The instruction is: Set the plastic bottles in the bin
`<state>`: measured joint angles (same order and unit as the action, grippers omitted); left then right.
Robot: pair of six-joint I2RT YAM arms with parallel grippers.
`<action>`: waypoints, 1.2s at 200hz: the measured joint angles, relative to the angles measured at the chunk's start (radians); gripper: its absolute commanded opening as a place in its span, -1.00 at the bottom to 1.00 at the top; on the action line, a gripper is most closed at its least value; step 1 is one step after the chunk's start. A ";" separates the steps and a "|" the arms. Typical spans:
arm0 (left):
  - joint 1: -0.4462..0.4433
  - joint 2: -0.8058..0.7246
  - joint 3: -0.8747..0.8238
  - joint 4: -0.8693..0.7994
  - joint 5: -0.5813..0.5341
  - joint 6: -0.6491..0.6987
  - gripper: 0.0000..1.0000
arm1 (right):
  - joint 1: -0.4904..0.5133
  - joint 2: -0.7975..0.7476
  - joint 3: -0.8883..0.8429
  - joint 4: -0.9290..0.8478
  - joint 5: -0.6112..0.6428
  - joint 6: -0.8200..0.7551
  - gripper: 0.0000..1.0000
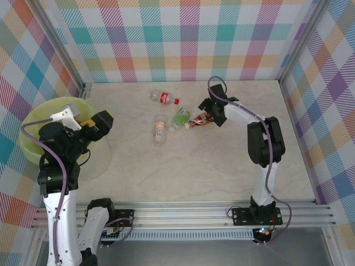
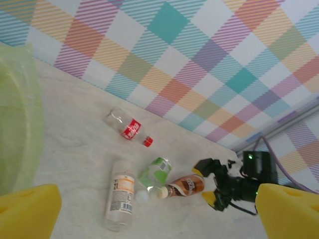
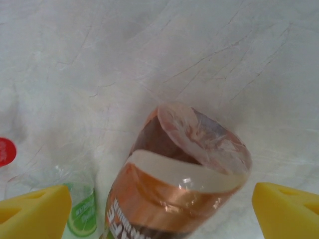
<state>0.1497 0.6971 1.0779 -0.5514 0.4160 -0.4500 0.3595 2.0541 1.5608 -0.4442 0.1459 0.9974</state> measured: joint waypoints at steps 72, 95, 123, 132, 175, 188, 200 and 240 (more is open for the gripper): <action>-0.053 0.087 -0.150 0.269 0.176 -0.208 1.00 | 0.000 0.109 0.052 0.004 0.029 0.071 0.24; -0.142 0.089 -0.144 0.269 0.152 -0.200 1.00 | 0.000 0.103 0.022 0.069 0.032 0.077 -0.02; -0.285 0.108 -0.137 0.272 0.094 -0.174 1.00 | 0.000 0.019 -0.121 0.180 0.040 0.060 -0.13; -0.342 0.131 -0.121 0.270 0.071 -0.161 1.00 | 0.000 -0.021 -0.168 0.204 0.041 0.044 -0.13; -0.578 0.319 -0.020 0.262 -0.046 -0.080 1.00 | 0.006 -0.270 -0.354 0.363 -0.003 -0.068 -0.08; -0.631 0.375 0.000 0.262 -0.085 -0.049 1.00 | 0.012 -0.344 -0.386 0.402 -0.034 -0.095 -0.06; -0.669 0.428 0.017 0.261 -0.114 -0.020 1.00 | 0.021 -0.410 -0.414 0.441 -0.072 -0.118 -0.04; -0.770 0.629 0.137 0.228 -0.141 0.128 1.00 | 0.047 -0.554 -0.470 0.537 -0.255 -0.166 0.02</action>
<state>-0.6205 1.3266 1.2144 -0.3233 0.2749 -0.3218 0.4065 1.5005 1.0912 0.0925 -0.1089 0.8318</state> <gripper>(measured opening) 0.999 0.506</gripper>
